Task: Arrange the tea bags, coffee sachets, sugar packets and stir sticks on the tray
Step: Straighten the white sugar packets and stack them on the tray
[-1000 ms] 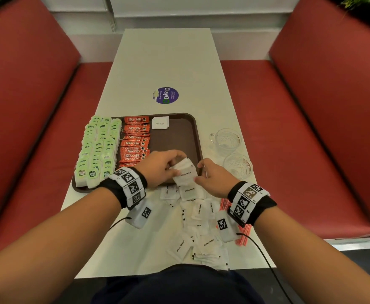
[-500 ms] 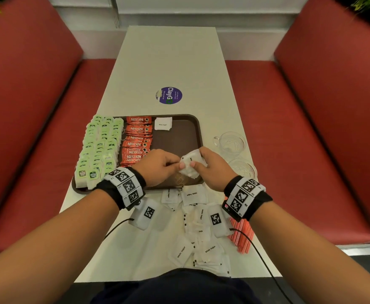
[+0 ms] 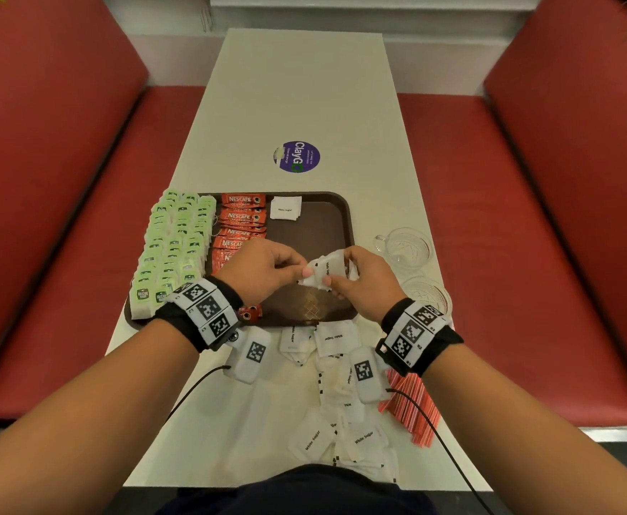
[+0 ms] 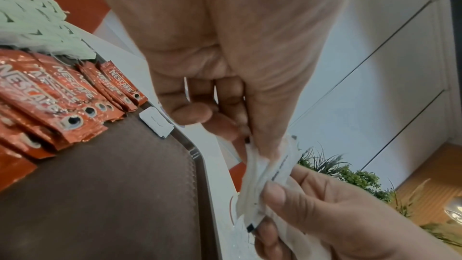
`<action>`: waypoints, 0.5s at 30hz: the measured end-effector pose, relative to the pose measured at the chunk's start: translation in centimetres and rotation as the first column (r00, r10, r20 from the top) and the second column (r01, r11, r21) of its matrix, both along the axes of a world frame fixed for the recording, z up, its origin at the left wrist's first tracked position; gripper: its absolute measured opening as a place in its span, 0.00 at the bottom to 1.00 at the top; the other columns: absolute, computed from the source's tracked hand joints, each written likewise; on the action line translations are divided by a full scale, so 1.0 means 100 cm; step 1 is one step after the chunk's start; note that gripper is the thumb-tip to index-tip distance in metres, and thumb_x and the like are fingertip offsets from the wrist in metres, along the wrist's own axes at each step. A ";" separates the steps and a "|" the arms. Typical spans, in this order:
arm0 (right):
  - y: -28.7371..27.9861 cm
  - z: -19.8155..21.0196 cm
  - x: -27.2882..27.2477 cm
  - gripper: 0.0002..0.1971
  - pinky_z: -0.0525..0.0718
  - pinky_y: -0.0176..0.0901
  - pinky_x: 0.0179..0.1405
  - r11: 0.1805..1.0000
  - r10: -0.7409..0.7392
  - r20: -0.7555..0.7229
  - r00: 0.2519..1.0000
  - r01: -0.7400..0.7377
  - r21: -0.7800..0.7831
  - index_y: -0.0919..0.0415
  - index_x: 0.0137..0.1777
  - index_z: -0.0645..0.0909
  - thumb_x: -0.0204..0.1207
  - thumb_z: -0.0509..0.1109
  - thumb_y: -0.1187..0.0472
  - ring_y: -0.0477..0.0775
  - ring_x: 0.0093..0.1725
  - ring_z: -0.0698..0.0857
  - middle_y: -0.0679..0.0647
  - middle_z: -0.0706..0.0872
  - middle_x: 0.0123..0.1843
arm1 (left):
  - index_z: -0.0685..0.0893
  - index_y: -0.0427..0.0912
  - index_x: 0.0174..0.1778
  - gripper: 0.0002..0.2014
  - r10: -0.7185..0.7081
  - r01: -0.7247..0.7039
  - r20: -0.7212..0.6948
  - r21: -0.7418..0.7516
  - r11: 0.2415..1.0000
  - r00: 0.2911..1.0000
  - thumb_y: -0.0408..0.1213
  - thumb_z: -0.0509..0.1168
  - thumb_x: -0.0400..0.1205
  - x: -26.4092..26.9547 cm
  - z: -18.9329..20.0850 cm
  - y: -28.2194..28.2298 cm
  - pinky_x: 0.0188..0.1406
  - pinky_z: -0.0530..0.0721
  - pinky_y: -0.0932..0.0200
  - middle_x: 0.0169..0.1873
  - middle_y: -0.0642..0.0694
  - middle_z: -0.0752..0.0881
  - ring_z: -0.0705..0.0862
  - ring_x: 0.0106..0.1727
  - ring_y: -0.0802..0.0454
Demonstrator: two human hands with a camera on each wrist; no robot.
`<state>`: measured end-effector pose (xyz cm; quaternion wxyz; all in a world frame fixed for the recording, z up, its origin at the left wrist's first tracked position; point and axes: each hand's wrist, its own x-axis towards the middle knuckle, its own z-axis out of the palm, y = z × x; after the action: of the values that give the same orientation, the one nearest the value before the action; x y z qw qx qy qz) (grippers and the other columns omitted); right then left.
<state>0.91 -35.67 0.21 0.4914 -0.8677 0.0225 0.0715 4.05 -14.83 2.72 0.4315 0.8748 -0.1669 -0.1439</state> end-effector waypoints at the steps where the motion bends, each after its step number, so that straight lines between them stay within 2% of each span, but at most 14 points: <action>1: 0.000 -0.001 0.002 0.13 0.87 0.38 0.39 1.000 -0.012 -0.011 1.000 0.012 0.005 0.53 0.55 0.80 0.75 0.79 0.58 0.48 0.40 0.89 0.49 0.87 0.47 | 0.92 0.48 0.43 0.04 0.000 0.000 -0.004 -0.008 1.000 1.000 0.43 0.74 0.80 0.002 0.000 0.002 0.43 0.83 0.65 0.33 0.59 0.90 0.86 0.38 0.64; 4: 0.003 -0.002 0.008 0.10 0.92 0.52 0.44 0.999 -0.017 -0.072 0.997 0.020 0.044 0.55 0.55 0.81 0.77 0.77 0.58 0.51 0.36 0.91 0.53 0.90 0.43 | 0.92 0.49 0.44 0.04 0.028 -0.028 -0.015 -0.034 0.999 0.999 0.42 0.72 0.82 0.006 -0.001 0.007 0.46 0.86 0.59 0.34 0.54 0.90 0.88 0.39 0.59; 5: 0.004 -0.003 0.010 0.11 0.92 0.54 0.44 0.999 -0.015 -0.077 0.997 0.019 0.046 0.55 0.55 0.81 0.77 0.77 0.57 0.52 0.37 0.91 0.53 0.91 0.44 | 0.92 0.49 0.44 0.04 0.035 -0.036 -0.024 -0.043 0.998 0.999 0.41 0.72 0.82 0.007 -0.001 0.007 0.46 0.86 0.59 0.34 0.54 0.91 0.88 0.38 0.59; 6: 0.004 -0.003 0.011 0.12 0.93 0.53 0.43 0.998 -0.013 -0.076 0.997 0.018 0.056 0.55 0.56 0.81 0.77 0.77 0.57 0.52 0.38 0.91 0.54 0.90 0.45 | 0.91 0.48 0.43 0.04 0.039 -0.041 -0.030 -0.047 0.998 0.999 0.41 0.72 0.82 0.008 -0.001 0.007 0.44 0.85 0.59 0.34 0.54 0.91 0.87 0.37 0.61; 8: 0.005 -0.001 0.013 0.15 0.91 0.43 0.37 0.994 -0.010 -0.075 0.997 0.018 0.107 0.56 0.58 0.80 0.76 0.78 0.56 0.53 0.39 0.91 0.56 0.89 0.49 | 0.91 0.47 0.43 0.05 0.044 -0.046 -0.038 -0.045 0.998 0.998 0.41 0.72 0.82 0.009 -0.002 0.006 0.40 0.83 0.61 0.31 0.54 0.90 0.85 0.33 0.63; 10: 0.007 0.001 0.015 0.17 0.88 0.38 0.33 0.991 -0.011 -0.068 0.998 0.020 0.129 0.56 0.59 0.80 0.74 0.80 0.55 0.53 0.40 0.90 0.56 0.87 0.50 | 0.90 0.46 0.42 0.06 0.039 -0.042 -0.050 -0.050 0.998 0.998 0.43 0.72 0.82 0.011 -0.002 0.005 0.40 0.86 0.55 0.31 0.49 0.90 0.85 0.32 0.55; 12: 0.009 0.001 0.017 0.20 0.89 0.43 0.40 0.994 -0.009 -0.058 0.998 0.015 0.106 0.53 0.60 0.80 0.72 0.81 0.50 0.51 0.44 0.89 0.50 0.87 0.50 | 0.90 0.47 0.42 0.06 0.025 -0.028 -0.065 -0.057 0.998 0.998 0.44 0.72 0.82 0.013 -0.003 0.005 0.43 0.87 0.49 0.33 0.44 0.90 0.87 0.36 0.45; 15: 0.010 0.001 0.021 0.21 0.88 0.42 0.44 0.994 -0.016 -0.037 0.999 0.020 0.103 0.52 0.58 0.79 0.71 0.82 0.50 0.45 0.47 0.86 0.43 0.85 0.48 | 0.90 0.47 0.43 0.06 0.010 -0.014 -0.071 -0.060 0.998 0.997 0.44 0.71 0.82 0.016 -0.005 0.005 0.45 0.88 0.46 0.35 0.44 0.91 0.88 0.38 0.44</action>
<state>2.97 -34.67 0.33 0.5359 -0.8394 0.0356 0.0840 5.67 -14.31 2.20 0.4643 0.8567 -0.1507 -0.1668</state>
